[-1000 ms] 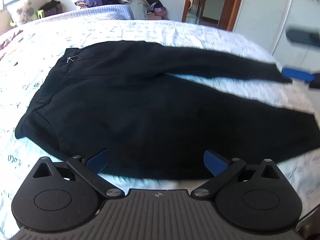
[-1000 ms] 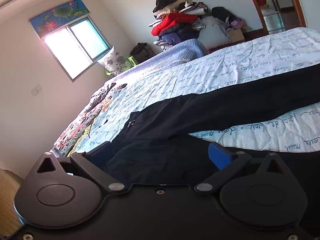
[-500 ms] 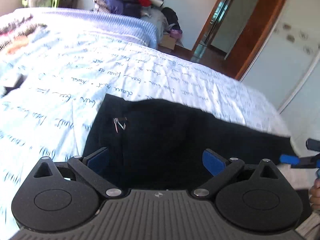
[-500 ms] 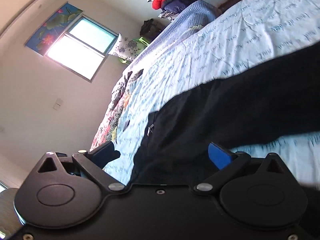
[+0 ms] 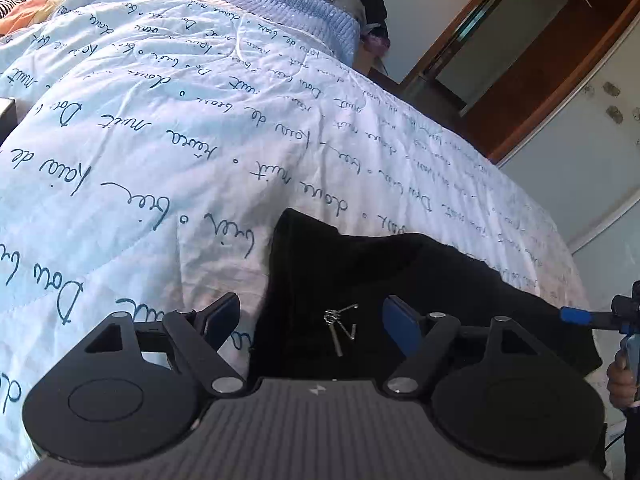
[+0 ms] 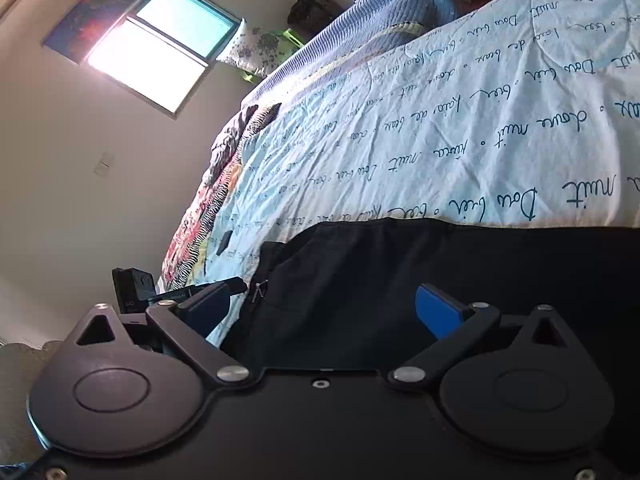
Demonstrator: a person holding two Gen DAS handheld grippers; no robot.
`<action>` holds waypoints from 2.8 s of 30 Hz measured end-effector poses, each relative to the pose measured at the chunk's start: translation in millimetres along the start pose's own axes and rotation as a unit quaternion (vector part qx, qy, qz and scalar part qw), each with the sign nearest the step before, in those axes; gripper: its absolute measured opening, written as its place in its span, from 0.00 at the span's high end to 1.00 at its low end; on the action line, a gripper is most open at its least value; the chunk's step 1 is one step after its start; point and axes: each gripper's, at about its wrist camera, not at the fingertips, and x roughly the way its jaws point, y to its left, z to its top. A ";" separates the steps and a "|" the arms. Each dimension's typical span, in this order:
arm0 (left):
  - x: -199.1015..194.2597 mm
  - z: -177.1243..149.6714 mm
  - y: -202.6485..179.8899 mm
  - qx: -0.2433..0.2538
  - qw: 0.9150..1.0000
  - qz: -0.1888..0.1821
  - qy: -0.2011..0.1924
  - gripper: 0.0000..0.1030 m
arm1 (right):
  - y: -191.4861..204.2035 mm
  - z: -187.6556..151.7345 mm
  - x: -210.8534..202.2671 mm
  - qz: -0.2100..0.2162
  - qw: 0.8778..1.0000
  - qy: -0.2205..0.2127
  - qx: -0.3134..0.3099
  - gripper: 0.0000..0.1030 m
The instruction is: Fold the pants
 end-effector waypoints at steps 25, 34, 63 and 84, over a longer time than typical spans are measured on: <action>22.2 6.1 2.3 0.036 0.997 -0.067 0.031 0.79 | -44.8 70.9 100.5 -0.056 0.980 0.145 -0.120 0.35; 23.3 6.9 8.0 0.023 0.996 -0.080 0.034 0.77 | -49.1 90.2 101.6 -0.074 0.972 0.163 -0.150 0.38; -42.5 -0.6 -21.4 0.092 0.989 -0.097 -0.064 0.94 | 72.0 10.4 23.2 -0.052 0.930 0.042 -0.362 0.94; -116.5 -121.6 13.9 0.054 0.991 -0.115 -0.047 0.76 | 123.9 -156.9 -17.1 -0.091 0.911 0.056 -0.399 0.94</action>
